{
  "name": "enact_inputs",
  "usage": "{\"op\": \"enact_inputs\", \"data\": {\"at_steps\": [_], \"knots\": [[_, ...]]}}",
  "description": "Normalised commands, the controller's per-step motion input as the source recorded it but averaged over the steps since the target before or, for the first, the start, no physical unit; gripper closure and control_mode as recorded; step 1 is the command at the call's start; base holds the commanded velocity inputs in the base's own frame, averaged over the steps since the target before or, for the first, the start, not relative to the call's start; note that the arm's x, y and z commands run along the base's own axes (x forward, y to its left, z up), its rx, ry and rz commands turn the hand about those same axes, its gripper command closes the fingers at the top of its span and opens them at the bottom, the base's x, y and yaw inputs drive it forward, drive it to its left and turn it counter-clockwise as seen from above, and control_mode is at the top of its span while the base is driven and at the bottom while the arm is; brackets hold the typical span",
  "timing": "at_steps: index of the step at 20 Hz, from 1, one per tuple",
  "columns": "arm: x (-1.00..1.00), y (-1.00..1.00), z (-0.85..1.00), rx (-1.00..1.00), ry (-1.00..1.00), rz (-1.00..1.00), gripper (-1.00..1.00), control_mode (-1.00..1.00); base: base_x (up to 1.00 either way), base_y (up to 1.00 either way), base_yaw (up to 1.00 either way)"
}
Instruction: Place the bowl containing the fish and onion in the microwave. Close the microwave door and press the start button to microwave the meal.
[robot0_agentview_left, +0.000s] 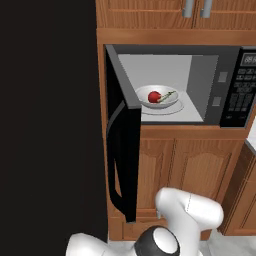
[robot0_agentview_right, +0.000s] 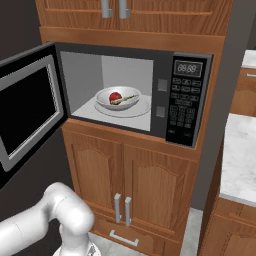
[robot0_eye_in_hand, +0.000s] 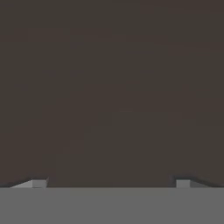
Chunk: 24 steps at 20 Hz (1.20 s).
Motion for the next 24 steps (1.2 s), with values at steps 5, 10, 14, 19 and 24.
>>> {"op": "enact_inputs", "data": {"at_steps": [5,10,14,19,24], "knots": [[0.61,-0.21,-0.08,0.00,0.00,-0.22,-1.00,-1.00,0.00,0.00,0.00],[0.30,-0.60,-0.01,0.00,0.00,-0.23,-1.00,-1.00,0.00,0.00,0.00],[0.15,-0.90,0.00,0.00,0.00,-0.22,-1.00,-1.00,0.00,0.00,0.00],[0.05,-1.00,0.00,0.01,0.00,-0.19,-1.00,-1.00,0.00,0.00,0.00],[0.00,-1.00,0.00,0.01,-0.01,-0.12,-1.00,-1.00,0.00,0.00,0.00]]}}
